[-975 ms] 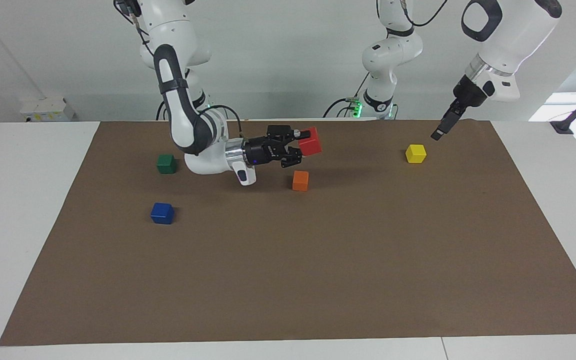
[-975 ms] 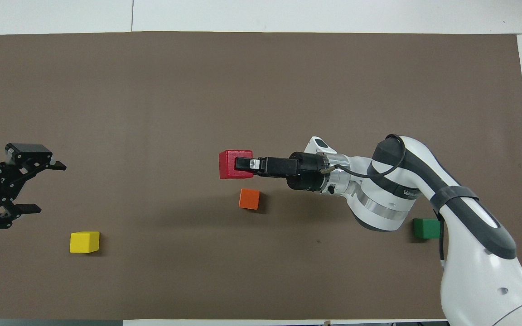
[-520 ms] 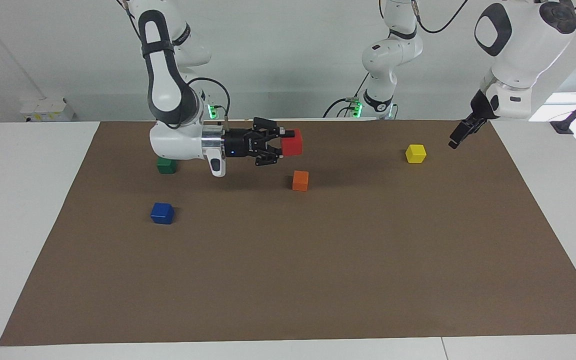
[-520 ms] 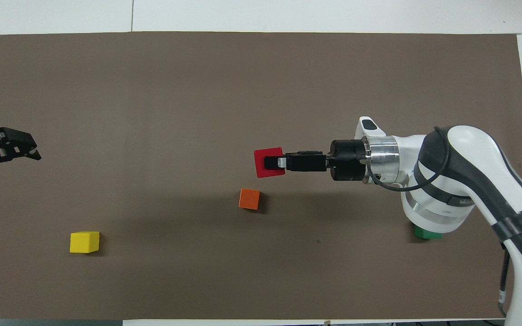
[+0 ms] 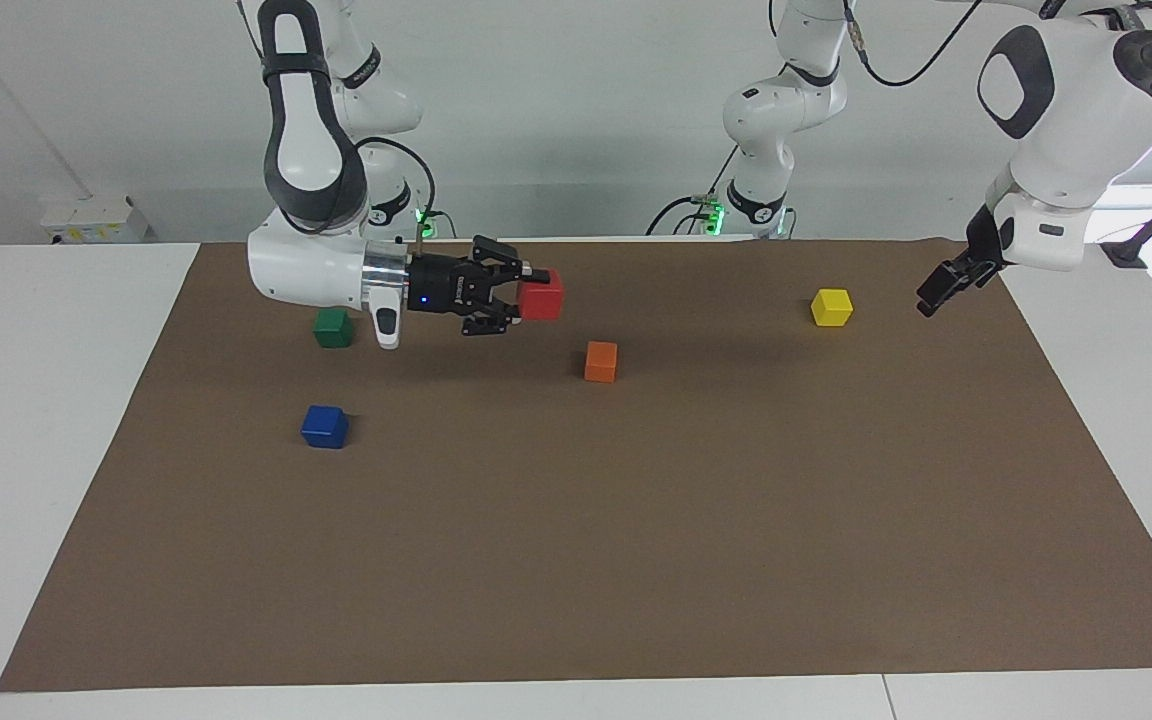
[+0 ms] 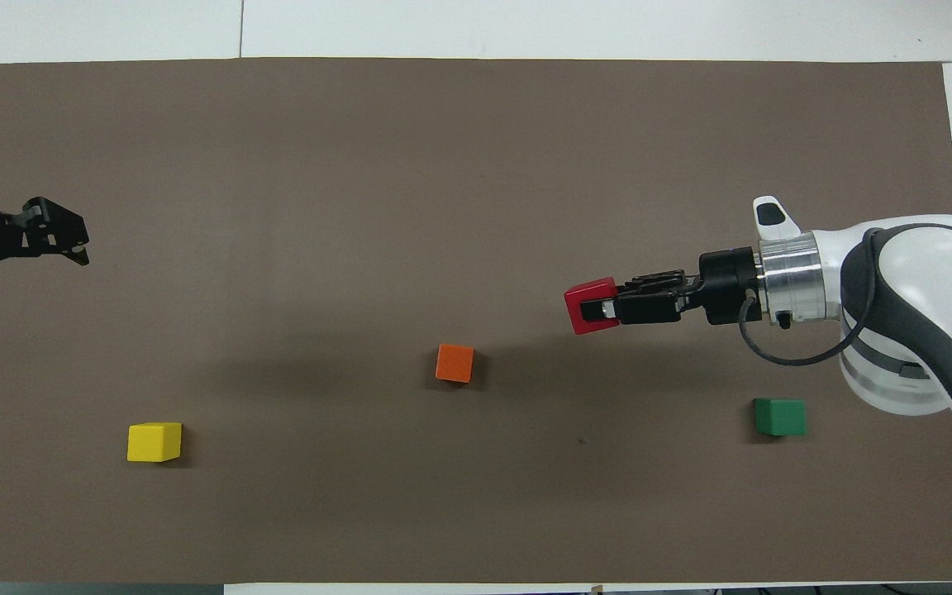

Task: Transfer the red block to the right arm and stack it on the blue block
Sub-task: 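Carry the red block with the right gripper toward the blue block, then lower the red block onto the blue block with the right gripper, then open the right gripper and retract it from the stack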

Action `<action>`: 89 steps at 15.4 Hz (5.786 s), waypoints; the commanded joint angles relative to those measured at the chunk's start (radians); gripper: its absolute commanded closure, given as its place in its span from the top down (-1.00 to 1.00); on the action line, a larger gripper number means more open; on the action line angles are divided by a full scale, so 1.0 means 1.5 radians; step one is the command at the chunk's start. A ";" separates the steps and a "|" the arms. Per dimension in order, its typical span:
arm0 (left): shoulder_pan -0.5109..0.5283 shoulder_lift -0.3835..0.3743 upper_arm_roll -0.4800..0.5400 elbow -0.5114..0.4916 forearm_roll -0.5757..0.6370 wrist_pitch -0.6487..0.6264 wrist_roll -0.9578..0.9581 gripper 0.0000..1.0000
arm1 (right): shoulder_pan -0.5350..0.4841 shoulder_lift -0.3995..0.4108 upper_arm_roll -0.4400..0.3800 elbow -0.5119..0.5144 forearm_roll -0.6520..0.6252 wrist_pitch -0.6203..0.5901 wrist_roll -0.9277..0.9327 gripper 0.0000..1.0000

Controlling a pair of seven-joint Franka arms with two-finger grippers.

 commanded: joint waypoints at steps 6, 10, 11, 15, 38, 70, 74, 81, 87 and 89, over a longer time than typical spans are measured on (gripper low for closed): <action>-0.086 0.044 0.101 0.049 -0.001 -0.005 0.145 1.00 | -0.019 -0.025 0.006 0.070 -0.362 0.053 0.239 -1.00; -0.086 -0.008 0.117 -0.001 -0.033 -0.005 0.179 1.00 | -0.023 -0.034 0.006 0.076 -0.519 0.057 0.331 -1.00; -0.088 -0.022 0.117 -0.023 -0.033 -0.005 0.182 1.00 | -0.029 -0.034 0.006 0.076 -0.554 0.061 0.349 -1.00; -0.097 -0.043 0.120 -0.056 -0.034 -0.003 0.180 1.00 | -0.056 -0.031 0.006 0.061 -0.664 0.139 0.388 -1.00; -0.111 -0.075 0.121 -0.101 -0.054 0.070 0.181 1.00 | -0.062 0.036 0.009 -0.034 -0.837 0.335 0.600 -1.00; -0.111 -0.074 0.119 -0.101 -0.054 0.080 0.180 1.00 | -0.060 0.037 0.012 -0.061 -0.824 0.360 0.644 -1.00; -0.111 -0.074 0.119 -0.101 -0.054 0.080 0.180 1.00 | -0.060 0.041 0.012 -0.052 -0.824 0.360 0.641 1.00; -0.117 -0.075 0.116 -0.101 -0.054 0.082 0.179 1.00 | -0.060 0.037 0.012 0.014 -0.824 0.287 0.626 1.00; -0.117 -0.074 0.118 -0.091 -0.053 0.078 0.216 1.00 | -0.056 0.008 0.014 0.160 -0.795 0.078 0.626 1.00; -0.116 -0.073 0.118 -0.085 -0.053 0.078 0.249 1.00 | -0.056 0.002 0.014 0.219 -0.789 -0.002 0.626 1.00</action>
